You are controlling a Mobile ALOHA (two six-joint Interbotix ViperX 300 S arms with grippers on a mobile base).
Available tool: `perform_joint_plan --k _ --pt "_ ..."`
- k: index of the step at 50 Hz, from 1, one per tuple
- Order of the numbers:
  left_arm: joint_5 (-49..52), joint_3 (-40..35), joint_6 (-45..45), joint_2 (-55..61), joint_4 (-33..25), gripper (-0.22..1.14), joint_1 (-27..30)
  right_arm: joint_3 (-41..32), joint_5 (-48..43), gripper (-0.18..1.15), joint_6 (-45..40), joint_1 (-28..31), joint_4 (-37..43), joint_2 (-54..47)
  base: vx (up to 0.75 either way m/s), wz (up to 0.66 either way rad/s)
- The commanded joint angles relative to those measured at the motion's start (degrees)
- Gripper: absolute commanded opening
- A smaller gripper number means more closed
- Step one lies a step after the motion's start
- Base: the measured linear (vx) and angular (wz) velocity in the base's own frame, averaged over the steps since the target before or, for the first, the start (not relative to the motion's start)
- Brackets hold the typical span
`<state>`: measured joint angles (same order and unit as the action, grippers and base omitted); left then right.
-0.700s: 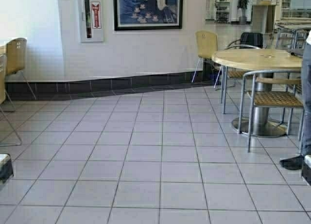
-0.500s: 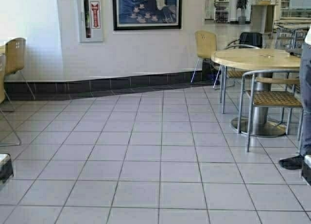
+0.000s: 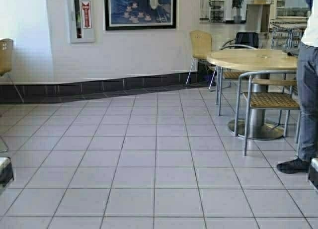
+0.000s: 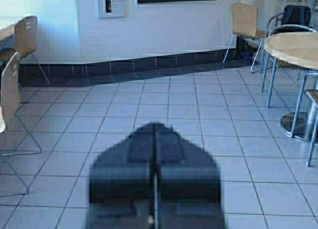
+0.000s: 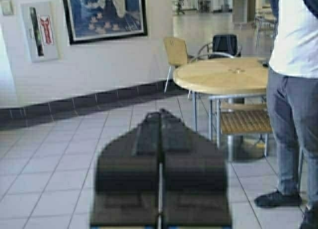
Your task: Push the chairs under the table
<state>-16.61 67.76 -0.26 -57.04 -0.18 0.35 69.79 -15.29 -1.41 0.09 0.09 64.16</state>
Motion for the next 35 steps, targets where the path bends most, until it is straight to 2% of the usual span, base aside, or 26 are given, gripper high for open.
perform_joint_plan --k 1,35 --pt "-0.26 -0.88 -0.18 0.00 0.00 0.03 0.00 -1.76 1.05 0.04 0.00 0.18 0.09 -0.97 0.16 -0.06" --pt "-0.26 -0.09 -1.67 0.18 -0.18 0.03 0.00 -1.67 1.49 0.04 0.09 -0.26 0.00 -2.11 0.24 -0.02"
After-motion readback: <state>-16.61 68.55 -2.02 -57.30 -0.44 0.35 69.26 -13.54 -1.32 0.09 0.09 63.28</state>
